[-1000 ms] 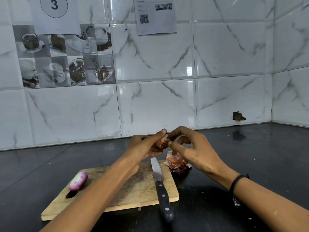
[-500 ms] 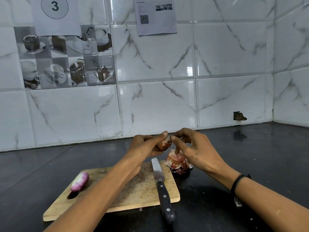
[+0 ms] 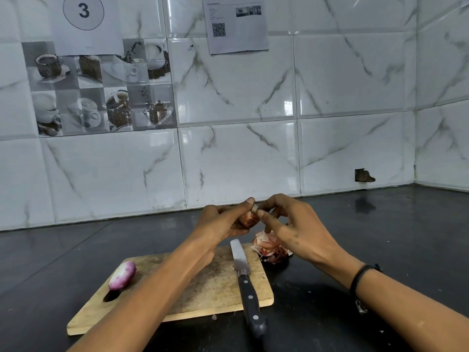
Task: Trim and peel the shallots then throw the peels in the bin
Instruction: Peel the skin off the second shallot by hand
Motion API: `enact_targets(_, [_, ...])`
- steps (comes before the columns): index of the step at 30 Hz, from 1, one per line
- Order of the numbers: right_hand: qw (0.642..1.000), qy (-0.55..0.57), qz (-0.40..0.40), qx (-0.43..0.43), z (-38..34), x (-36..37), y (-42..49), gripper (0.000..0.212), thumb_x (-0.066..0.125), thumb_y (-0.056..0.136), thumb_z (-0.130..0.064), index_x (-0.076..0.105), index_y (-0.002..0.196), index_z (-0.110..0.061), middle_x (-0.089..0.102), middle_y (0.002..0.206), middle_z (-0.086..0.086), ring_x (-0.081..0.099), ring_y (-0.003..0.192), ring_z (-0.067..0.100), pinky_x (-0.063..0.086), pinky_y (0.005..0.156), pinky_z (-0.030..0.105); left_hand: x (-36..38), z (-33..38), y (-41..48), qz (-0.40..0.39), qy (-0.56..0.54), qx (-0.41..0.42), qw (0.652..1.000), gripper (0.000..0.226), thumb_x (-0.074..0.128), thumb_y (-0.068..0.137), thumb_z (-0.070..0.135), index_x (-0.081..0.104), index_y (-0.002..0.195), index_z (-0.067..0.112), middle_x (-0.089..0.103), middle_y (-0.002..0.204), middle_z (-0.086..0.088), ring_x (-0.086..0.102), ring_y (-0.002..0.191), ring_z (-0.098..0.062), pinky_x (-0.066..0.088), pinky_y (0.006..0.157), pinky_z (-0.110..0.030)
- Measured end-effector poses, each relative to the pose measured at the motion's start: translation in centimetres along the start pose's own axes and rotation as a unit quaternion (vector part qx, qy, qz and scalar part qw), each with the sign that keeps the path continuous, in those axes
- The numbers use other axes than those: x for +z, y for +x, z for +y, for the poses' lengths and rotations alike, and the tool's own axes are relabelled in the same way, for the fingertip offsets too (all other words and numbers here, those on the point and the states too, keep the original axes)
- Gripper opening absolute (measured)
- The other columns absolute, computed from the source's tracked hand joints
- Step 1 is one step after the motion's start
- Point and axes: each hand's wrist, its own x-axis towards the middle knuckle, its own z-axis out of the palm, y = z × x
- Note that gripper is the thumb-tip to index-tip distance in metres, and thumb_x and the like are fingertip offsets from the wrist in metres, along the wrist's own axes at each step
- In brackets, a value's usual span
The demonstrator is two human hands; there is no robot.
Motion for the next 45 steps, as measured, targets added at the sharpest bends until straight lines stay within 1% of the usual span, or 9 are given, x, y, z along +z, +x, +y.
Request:
enact_targets(7, [0.993, 0.099, 0.030, 0.054, 0.2, -0.2, 0.2, 0.011, 0.056, 0.103, -0.028, 0.058, 0.106, -0.018, 0.073, 0.077, 0.003, 0.063, 0.056, 0.001, 0.045, 0.052, 0.014, 0.2, 0.1, 0.0, -0.029, -0.051, -0.002, 0.998, 0.042, 0.078, 0.084, 0.031, 0.074, 0.104, -0.006, 0.076, 0.100, -0.019, 0.074, 0.099, -0.026, 0.060, 0.083, -0.029])
enact_targets(13, [0.989, 0.073, 0.083, 0.102, 1.2, -0.4, 0.4, 0.010, 0.060, 0.100, -0.030, 0.060, 0.105, -0.021, 0.070, 0.090, -0.003, 0.069, 0.074, 0.009, 0.047, 0.054, 0.016, 0.5, 0.4, -0.5, -0.033, -0.085, -0.010, 0.996, 0.017, 0.071, 0.089, 0.016, 0.072, 0.093, 0.000, 0.075, 0.101, -0.021, 0.073, 0.095, -0.025, 0.062, 0.073, -0.025])
enact_targets(15, [0.992, 0.040, 0.080, 0.092, 1.2, -0.5, 0.3, 0.008, 0.064, 0.097, -0.028, 0.064, 0.104, -0.024, 0.069, 0.093, -0.008, 0.067, 0.082, 0.006, 0.047, 0.059, 0.011, 0.5, 0.4, -0.5, -0.030, -0.087, -0.012, 0.996, 0.014, 0.070, 0.090, 0.015, 0.072, 0.090, 0.001, 0.076, 0.099, -0.020, 0.073, 0.094, -0.025, 0.062, 0.072, -0.024])
enact_targets(20, [0.998, 0.017, 0.048, 0.037, 0.0, -0.4, 0.0, 0.015, 0.069, 0.092, -0.035, 0.067, 0.106, -0.032, 0.065, 0.107, -0.019, 0.060, 0.093, -0.006, 0.041, 0.066, 0.006, 0.3, 0.4, -0.5, -0.023, -0.074, -0.012, 0.997, 0.026, 0.075, 0.087, 0.022, 0.074, 0.099, -0.002, 0.077, 0.099, -0.018, 0.074, 0.094, -0.024, 0.060, 0.070, -0.022])
enact_targets(23, [0.999, -0.001, 0.034, 0.007, -0.5, -0.2, -0.1, 0.020, 0.069, 0.090, -0.046, 0.068, 0.104, -0.031, 0.065, 0.103, -0.020, 0.060, 0.093, -0.004, 0.039, 0.068, 0.009, 0.2, 0.4, -0.6, -0.037, -0.065, 0.000, 0.997, 0.034, 0.075, 0.087, 0.027, 0.075, 0.105, -0.002, 0.077, 0.101, -0.016, 0.074, 0.098, -0.024, 0.061, 0.078, -0.025])
enact_targets(26, [0.999, -0.027, 0.045, -0.013, -0.2, -0.2, 0.0, 0.014, 0.067, 0.094, -0.042, 0.069, 0.100, -0.029, 0.065, 0.099, -0.020, 0.060, 0.091, -0.004, 0.040, 0.067, 0.008, 0.2, 0.4, -0.7, -0.036, -0.062, 0.001, 0.997, 0.036, 0.077, 0.086, 0.028, 0.075, 0.103, -0.003, 0.077, 0.099, -0.017, 0.074, 0.097, -0.024, 0.060, 0.078, -0.025])
enact_targets(32, [0.996, -0.007, 0.075, 0.036, 0.7, -0.1, 0.3, 0.014, 0.060, 0.099, -0.037, 0.066, 0.105, -0.026, 0.064, 0.096, -0.014, 0.063, 0.086, 0.001, 0.042, 0.065, 0.011, 0.7, 0.6, -0.8, -0.033, -0.066, -0.003, 0.997, 0.034, 0.077, 0.086, 0.027, 0.074, 0.102, -0.003, 0.077, 0.097, -0.016, 0.075, 0.094, -0.022, 0.060, 0.072, -0.022])
enact_targets(38, [0.990, -0.055, 0.104, 0.080, 1.1, -0.5, 0.4, 0.010, 0.064, 0.095, -0.035, 0.067, 0.100, -0.027, 0.066, 0.094, -0.017, 0.063, 0.079, 0.002, 0.058, 0.076, 0.040, 0.8, 0.6, -0.5, -0.043, -0.113, -0.018, 0.993, 0.031, 0.073, 0.089, 0.021, 0.072, 0.102, -0.007, 0.076, 0.100, -0.021, 0.074, 0.098, -0.026, 0.061, 0.075, -0.026])
enact_targets(45, [0.993, -0.063, 0.061, 0.072, 1.0, -0.6, 0.2, 0.012, 0.064, 0.092, -0.029, 0.072, 0.100, -0.032, 0.068, 0.089, -0.023, 0.065, 0.080, 0.000, 0.059, 0.079, 0.041, 1.0, 0.6, -0.1, -0.034, -0.139, -0.037, 0.989, 0.024, 0.067, 0.093, 0.020, 0.069, 0.098, -0.003, 0.076, 0.091, -0.018, 0.075, 0.086, -0.021, 0.060, 0.086, -0.034])
